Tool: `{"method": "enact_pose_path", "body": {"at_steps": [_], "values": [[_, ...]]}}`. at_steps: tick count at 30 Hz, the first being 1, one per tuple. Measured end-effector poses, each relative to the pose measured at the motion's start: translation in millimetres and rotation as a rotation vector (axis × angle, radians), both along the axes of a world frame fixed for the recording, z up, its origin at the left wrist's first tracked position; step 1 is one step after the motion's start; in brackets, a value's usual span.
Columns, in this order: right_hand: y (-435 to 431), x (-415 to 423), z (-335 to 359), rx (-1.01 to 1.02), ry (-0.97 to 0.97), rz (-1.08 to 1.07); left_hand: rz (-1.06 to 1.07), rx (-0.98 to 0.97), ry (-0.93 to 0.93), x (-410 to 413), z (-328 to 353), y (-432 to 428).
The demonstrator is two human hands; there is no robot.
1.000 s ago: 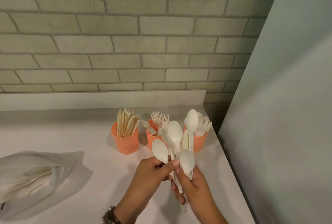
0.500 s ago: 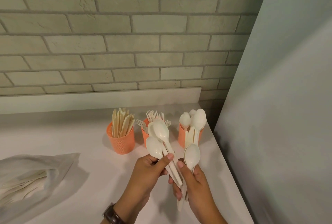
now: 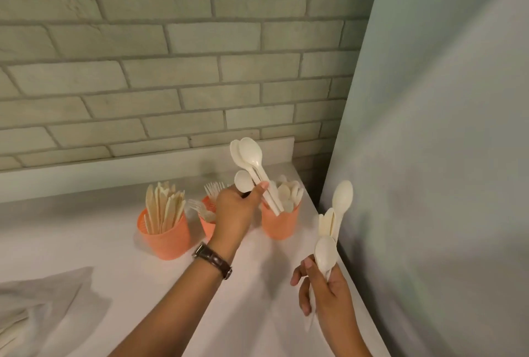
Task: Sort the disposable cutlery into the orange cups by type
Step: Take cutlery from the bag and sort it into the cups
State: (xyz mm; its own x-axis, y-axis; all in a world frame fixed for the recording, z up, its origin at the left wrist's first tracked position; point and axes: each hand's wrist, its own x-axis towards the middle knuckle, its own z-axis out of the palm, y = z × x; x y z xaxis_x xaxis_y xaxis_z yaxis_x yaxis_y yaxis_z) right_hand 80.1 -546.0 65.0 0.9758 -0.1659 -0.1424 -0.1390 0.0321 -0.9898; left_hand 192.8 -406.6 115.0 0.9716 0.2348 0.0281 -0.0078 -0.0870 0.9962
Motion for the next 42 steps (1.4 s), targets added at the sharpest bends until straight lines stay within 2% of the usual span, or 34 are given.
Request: {"method": "enact_pose_path", "body": {"at_steps": [4,9,13,21,24,30,33,37,39,42], "values": [[-3.7,0.1,4.2,-0.016,-0.004,-0.022,-0.020,0.278,-0.037,30.0,-14.9,-13.6],[-7.6,5.7,1.0,-0.012,0.037,-0.060,0.051,0.374,-0.053,49.4,-29.5,-18.9],[-5.8,8.7,-1.0,0.015,0.048,-0.055,0.121,0.551,-0.072,48.4,-41.1,-25.3],[2.4,12.0,-6.4,-0.025,0.074,-0.003,-0.039,0.946,-0.033,42.4,-65.7,-35.3],[3.6,13.1,-6.8,-0.034,0.079,0.008,-0.103,1.008,0.029,46.6,-58.2,-37.1],[3.6,11.3,-3.1,-0.036,0.051,0.009,-0.238,0.879,0.157,50.4,-52.0,-30.3],[3.7,9.6,-0.5,-0.017,0.043,0.020,-0.253,0.832,0.111,40.1,-43.7,-21.9],[4.3,6.6,2.6,0.068,0.052,0.085,-0.185,0.677,-0.027,18.2,-32.9,-1.2],[5.5,4.3,6.3,0.181,0.064,0.131,-0.180,0.507,-0.025,0.9,-23.7,6.3],[8.8,2.8,10.5,0.376,0.113,0.186,-0.256,0.143,0.101,-29.6,-11.8,12.0]]}}
